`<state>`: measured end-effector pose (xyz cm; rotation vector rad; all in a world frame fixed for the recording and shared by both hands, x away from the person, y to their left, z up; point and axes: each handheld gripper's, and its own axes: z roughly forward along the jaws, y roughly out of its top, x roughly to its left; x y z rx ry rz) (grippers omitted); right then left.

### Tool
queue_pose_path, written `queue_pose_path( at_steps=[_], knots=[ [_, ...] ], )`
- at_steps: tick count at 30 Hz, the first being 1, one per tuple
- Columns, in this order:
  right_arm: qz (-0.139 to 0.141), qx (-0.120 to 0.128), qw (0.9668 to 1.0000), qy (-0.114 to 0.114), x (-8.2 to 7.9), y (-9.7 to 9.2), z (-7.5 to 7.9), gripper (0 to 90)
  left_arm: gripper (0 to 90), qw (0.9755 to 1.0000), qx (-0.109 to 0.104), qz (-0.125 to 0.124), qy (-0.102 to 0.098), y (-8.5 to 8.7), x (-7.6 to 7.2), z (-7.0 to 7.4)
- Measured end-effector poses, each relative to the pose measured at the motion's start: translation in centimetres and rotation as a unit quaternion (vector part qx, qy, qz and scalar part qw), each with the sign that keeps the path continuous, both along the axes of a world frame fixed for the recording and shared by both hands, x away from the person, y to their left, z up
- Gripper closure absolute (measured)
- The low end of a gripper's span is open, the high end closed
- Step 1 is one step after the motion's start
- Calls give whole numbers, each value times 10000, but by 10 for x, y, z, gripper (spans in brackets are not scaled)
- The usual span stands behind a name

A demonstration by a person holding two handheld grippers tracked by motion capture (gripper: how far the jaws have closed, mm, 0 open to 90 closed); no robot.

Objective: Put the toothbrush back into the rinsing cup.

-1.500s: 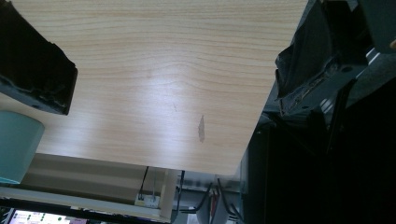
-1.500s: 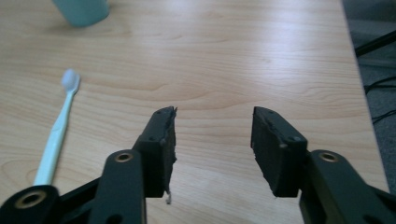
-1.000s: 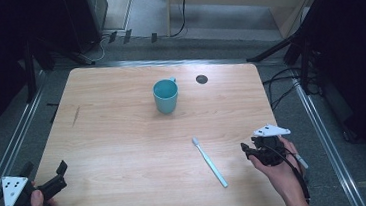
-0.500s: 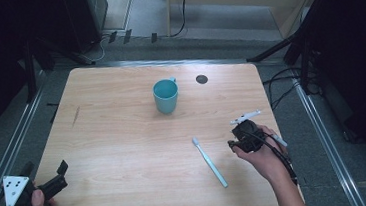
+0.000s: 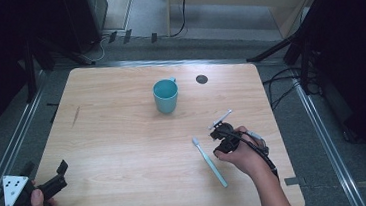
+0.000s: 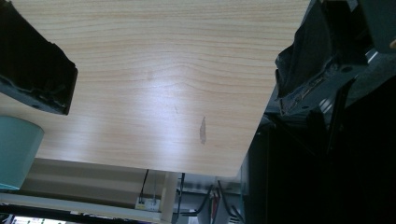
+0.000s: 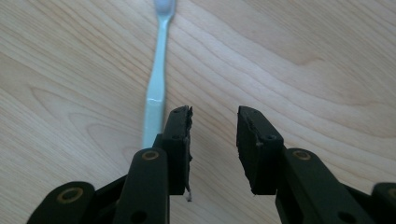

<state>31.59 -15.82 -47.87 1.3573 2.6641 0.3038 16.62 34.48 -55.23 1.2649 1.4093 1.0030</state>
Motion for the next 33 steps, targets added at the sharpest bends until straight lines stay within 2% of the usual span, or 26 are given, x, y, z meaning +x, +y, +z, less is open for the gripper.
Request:
queue_pose_path(
  at_steps=[5, 13, 15, 18, 23, 27, 29, 30, 33],
  knots=[
    [176, -144, 9995, 220, 0, 15, -8, 683, 0, 10000, -3, -13, 7, 0, 0, 0],
    [54, -238, 9983, 533, 2, 21, -16, 741, 0, 10000, -11, -37, 10, 0, 1, 0],
    [33, -172, 9979, 630, 3, 23, -16, 737, 0, 10000, -14, -38, 10, 0, 1, 0],
    [44, -118, 9979, 639, 3, 26, -16, 732, 0, 10000, -27, -39, 11, 1, 1, 0],
    [88, -253, 9969, 739, 3, 30, -21, 715, 0, 10000, -24, -41, 8, 0, 1, 0],
    [68, -273, 9967, 759, 4, 30, -23, 717, 0, 10000, -19, -42, 14, 0, 1, 0],
    [59, -324, 9962, 806, 5, 30, -25, 735, 0, 10000, -17, -43, 14, 0, 1, 0],
    [35, -435, 9953, 859, 4, 30, -27, 763, 0, 10000, -19, -43, 14, 0, 1, 0],
    [56, -441, 9957, 810, 4, 30, -27, 793, 0, 10000, -9, -26, 22, 0, 1, 0]
  ],
)
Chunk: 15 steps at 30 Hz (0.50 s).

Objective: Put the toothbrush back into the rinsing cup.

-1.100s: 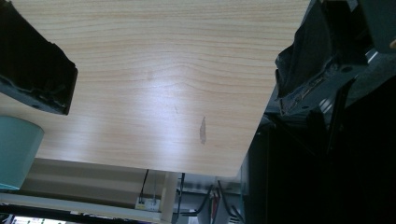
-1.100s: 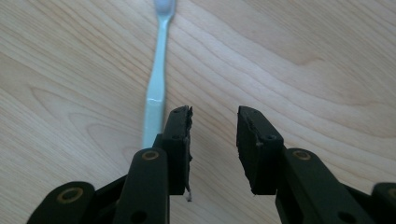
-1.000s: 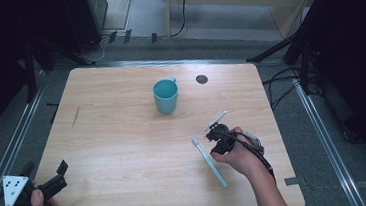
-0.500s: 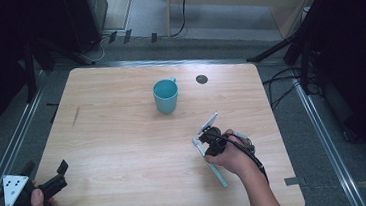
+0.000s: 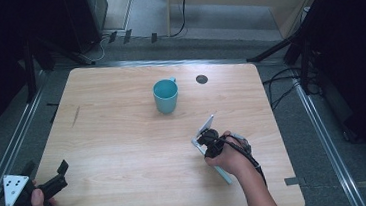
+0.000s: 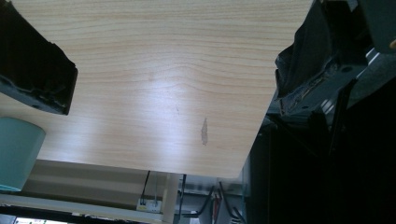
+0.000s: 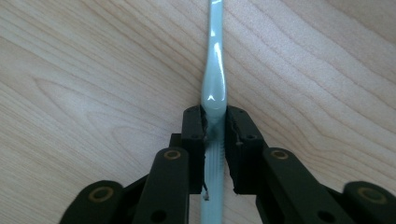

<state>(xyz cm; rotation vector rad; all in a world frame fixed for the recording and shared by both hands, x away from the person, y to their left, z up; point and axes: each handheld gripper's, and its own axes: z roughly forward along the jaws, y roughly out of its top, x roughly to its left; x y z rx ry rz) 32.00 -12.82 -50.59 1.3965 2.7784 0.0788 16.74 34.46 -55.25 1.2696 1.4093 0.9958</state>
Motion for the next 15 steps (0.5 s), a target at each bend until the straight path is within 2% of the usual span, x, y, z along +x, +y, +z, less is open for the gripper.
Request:
queue_pose_path(
  at_steps=[5, 6, 7, 10, 11, 12, 13, 14, 15],
  knots=[
    [-48, 9, 9999, -120, 1, -1, 0, 798, 0, 10000, 13, 18, 8, 0, 0, 0],
    [-190, 175, 9994, -212, 4, -3, 4, 799, 0, 10000, 14, 21, 7, 0, 0, 0],
    [-213, 239, 9992, -249, 5, -4, 5, 799, 0, 10000, 10, 21, 5, 0, 0, 0],
    [-446, 589, 9959, -529, 9, -8, 16, 799, 0, 10000, 14, 25, 4, -1, 0, 0],
    [-446, 589, 9959, -529, 9, -8, 16, 799, 0, 10000, 13, 26, 4, -1, 0, 0],
    [-522, 827, 9919, -806, 11, -11, 23, 799, 0, 10000, 13, 24, 3, -1, 0, 0],
    [-522, 827, 9919, -806, 11, -11, 23, 799, 0, 10000, 13, 24, 3, -1, 0, 0],
    [-498, 856, 9906, -944, 12, -12, 25, 798, 0, 10000, 15, 29, 9, -1, 0, 0],
    [-561, 987, 9870, -1136, 13, -13, 30, 798, 0, 10000, 21, 28, 12, -1, 0, 0]
  ],
)
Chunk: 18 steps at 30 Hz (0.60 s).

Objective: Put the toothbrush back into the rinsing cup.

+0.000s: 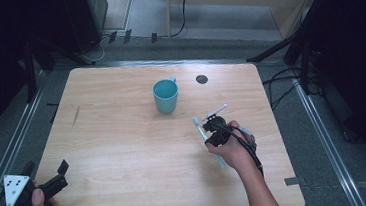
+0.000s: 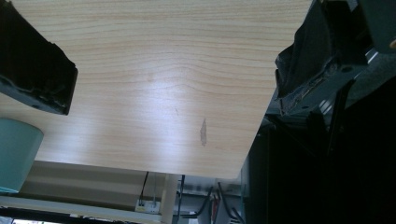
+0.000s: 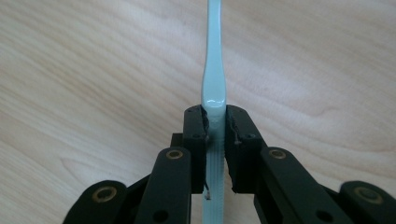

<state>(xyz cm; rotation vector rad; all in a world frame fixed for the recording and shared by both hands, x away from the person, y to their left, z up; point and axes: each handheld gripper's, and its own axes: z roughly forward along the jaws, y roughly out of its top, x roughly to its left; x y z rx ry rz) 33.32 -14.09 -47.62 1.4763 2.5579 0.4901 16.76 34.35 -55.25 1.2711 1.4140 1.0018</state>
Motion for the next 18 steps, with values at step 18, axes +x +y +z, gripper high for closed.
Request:
queue_pose_path(
  at_steps=[18],
  knots=[
    [-358, 871, 9790, -1809, 11, 4, 25, 798, 0, 10000, -4, 33, 9, 0, 0, 0]
  ],
)
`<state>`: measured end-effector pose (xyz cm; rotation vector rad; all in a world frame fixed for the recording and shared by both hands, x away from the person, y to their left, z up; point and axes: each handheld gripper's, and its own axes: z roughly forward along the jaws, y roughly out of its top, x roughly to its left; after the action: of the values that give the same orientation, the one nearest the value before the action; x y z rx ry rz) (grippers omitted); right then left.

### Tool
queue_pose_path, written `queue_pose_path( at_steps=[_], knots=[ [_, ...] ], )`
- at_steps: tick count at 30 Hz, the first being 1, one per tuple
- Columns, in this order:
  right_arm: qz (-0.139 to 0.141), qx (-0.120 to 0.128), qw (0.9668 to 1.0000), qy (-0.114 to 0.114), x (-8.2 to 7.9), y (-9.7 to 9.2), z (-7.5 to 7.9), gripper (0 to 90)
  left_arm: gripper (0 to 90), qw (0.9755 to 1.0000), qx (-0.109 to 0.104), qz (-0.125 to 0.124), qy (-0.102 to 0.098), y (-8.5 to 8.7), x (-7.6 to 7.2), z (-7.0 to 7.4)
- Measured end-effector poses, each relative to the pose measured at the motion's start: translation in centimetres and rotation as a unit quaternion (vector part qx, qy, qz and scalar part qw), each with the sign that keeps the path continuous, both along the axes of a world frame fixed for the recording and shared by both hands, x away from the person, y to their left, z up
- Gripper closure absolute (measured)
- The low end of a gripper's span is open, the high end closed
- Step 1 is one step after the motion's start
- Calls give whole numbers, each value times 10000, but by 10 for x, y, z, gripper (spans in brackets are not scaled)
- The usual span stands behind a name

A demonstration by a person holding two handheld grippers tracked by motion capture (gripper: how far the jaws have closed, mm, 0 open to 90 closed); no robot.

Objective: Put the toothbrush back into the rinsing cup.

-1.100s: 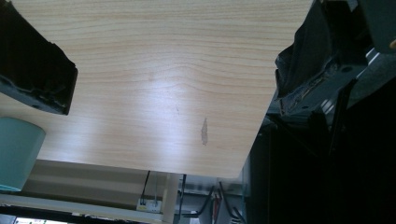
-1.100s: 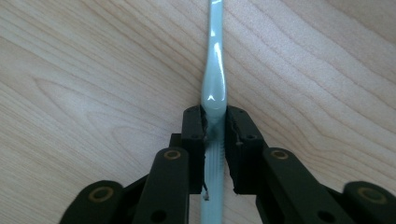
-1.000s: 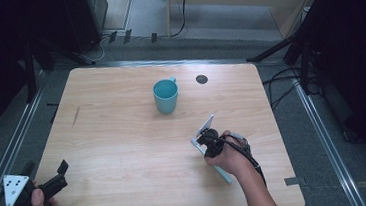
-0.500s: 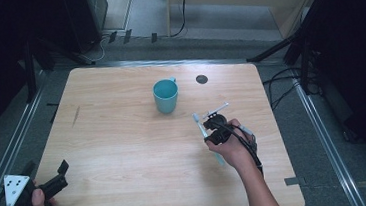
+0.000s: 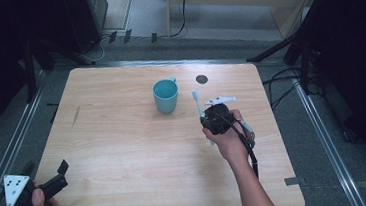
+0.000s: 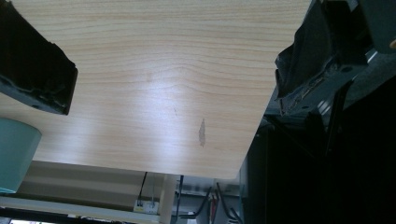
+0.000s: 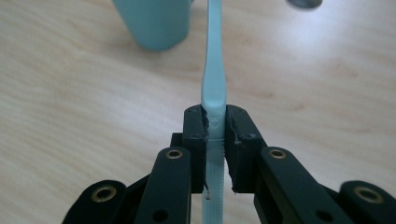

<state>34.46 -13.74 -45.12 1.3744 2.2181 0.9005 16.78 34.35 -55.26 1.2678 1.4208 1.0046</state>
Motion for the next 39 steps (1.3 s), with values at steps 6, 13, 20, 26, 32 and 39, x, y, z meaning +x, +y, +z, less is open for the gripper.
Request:
queue_pose_path(
  at_steps=[6, 13, 20, 26, 32, 39],
  knots=[
    [-86, 275, 9986, -451, 6, 4, 3, 798, 0, 10000, 7, 2, 2, 0, 0, 0],
    [-212, 594, 9918, -1108, 13, 10, 8, 798, 0, 10000, -38, -6, -17, 1, -1, 0],
    [-170, 759, 9860, -1476, 19, 15, 17, 798, 0, 10000, -18, -12, -16, 1, -1, 0],
    [-180, 892, 9812, -1703, 27, 29, 28, 798, 0, 10000, -38, -18, -22, 1, -1, 0],
    [-195, 1054, 9757, -1913, 35, 39, 38, 798, 0, 10000, -75, -9, -41, 1, -1, 0],
    [-107, 1299, 9698, -2063, 42, 49, 40, 798, 0, 9999, -90, -19, -56, 2, -1, 0]
  ],
)
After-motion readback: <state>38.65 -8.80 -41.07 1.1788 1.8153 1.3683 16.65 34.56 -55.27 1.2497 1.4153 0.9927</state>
